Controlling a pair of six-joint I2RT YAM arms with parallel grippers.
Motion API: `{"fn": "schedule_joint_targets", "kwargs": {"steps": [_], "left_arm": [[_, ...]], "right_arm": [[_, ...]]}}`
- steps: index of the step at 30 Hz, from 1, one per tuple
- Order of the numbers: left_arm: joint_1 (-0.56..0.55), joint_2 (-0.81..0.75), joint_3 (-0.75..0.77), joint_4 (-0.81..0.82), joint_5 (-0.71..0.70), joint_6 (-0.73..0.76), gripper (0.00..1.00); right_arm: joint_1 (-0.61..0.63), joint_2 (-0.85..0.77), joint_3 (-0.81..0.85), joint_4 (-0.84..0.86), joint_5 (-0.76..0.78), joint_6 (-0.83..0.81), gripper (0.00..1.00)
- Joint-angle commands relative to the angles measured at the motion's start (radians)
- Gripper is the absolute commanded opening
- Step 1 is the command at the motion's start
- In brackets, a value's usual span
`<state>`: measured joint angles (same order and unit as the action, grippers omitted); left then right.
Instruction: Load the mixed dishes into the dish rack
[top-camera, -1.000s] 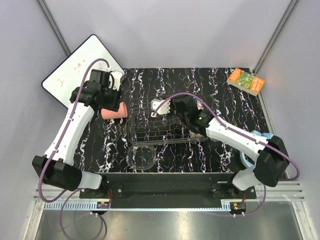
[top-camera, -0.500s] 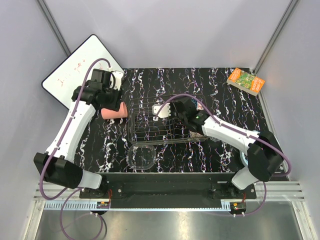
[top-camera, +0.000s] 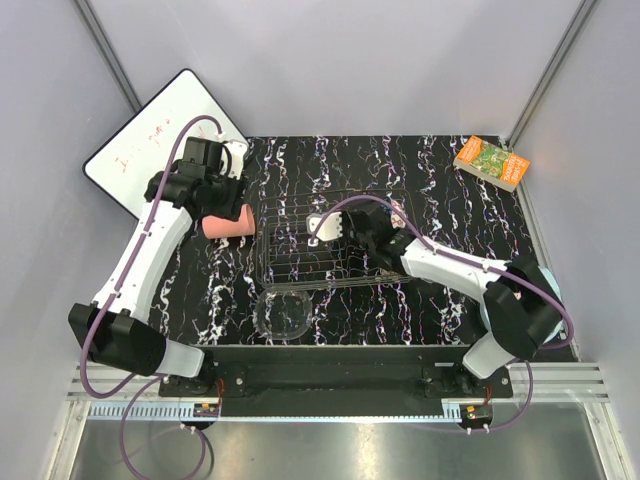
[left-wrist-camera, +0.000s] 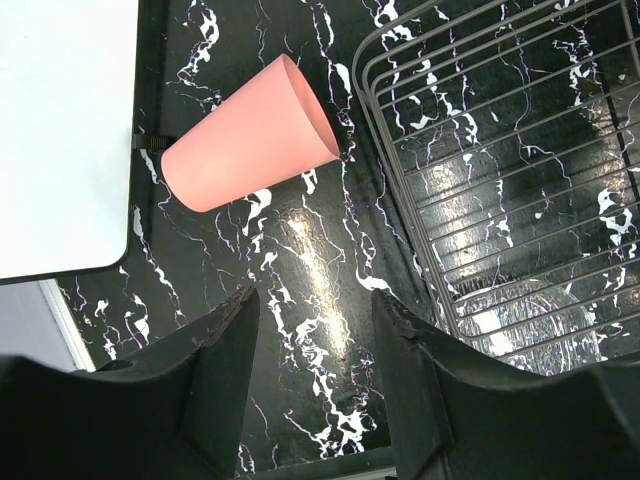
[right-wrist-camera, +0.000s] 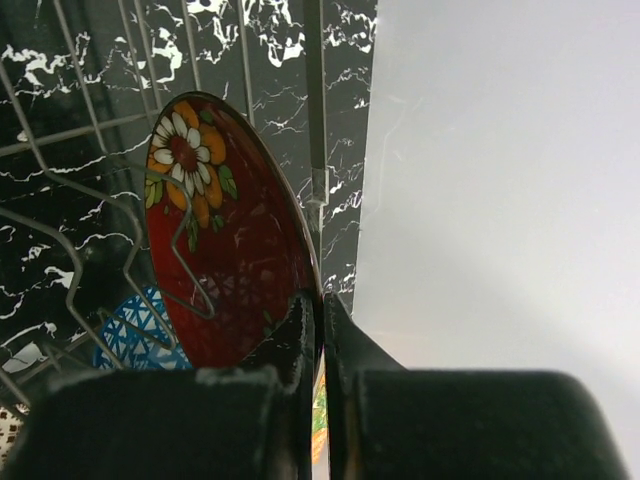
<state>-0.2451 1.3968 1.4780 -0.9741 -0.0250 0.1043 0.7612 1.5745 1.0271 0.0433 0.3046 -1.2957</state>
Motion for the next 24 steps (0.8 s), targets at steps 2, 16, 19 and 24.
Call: {"fn": "schedule_joint_targets", "kwargs": {"steps": [2,16,19,24], "left_arm": [[-0.002,-0.001,0.007,0.045,0.010,0.008,0.53],[-0.002,-0.024,0.005,0.043,-0.026,0.012,0.54],[-0.002,-0.024,0.001,0.043,-0.041,0.020,0.54],[0.000,-0.044,-0.008,0.043,-0.067,0.038,0.54]], "right_arm": [[0.003,-0.028,-0.044,0.193,0.067,0.036,0.07],[0.118,-0.244,-0.113,0.121,0.251,0.265,1.00],[0.199,-0.292,-0.065,0.018,0.336,0.334,1.00],[0.369,-0.344,0.141,-0.397,0.404,0.827,1.00]]}}
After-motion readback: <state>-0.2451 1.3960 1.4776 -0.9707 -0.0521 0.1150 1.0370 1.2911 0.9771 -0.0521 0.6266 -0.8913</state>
